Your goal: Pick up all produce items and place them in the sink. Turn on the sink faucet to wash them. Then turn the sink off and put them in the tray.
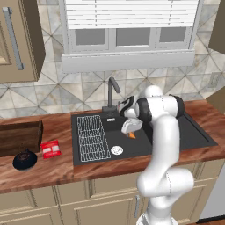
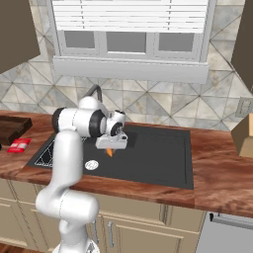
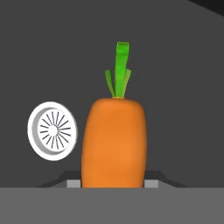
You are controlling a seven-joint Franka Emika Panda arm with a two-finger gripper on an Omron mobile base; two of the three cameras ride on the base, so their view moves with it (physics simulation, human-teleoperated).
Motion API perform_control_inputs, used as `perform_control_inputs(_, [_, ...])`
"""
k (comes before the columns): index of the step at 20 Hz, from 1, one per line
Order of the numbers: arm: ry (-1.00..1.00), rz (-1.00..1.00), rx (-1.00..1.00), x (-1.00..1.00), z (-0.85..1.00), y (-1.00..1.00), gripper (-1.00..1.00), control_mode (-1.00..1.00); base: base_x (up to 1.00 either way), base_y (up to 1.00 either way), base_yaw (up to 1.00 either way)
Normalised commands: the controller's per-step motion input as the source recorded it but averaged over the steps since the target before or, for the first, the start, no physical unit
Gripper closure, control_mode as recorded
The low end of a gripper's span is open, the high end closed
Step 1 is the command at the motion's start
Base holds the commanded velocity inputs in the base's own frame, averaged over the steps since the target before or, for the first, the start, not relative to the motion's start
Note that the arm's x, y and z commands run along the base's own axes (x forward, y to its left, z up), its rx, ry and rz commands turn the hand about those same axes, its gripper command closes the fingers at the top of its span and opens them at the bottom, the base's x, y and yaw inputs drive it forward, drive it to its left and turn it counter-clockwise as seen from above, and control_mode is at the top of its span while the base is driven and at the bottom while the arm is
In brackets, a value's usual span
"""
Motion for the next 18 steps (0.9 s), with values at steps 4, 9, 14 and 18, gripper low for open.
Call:
perform_control_inputs(4, [0.00,0.00,0.00,0.10,-0.19,0.00,1.00,-1.00,0.00,0.00,0.00])
perform_control_inputs(9, [0.00,0.00,0.00,0.10,-0.20,0.02,1.00,-1.00,0.00,0.00,0.00])
perform_control_inputs(14, [0.00,0.00,0.00,0.11,-0.20,0.02,1.00,-1.00,0.00,0.00,0.00])
perform_control_inputs(18, [0.00,0.00,0.00,0.05,-0.18,0.05,1.00,-1.00,0.00,0.00,0.00])
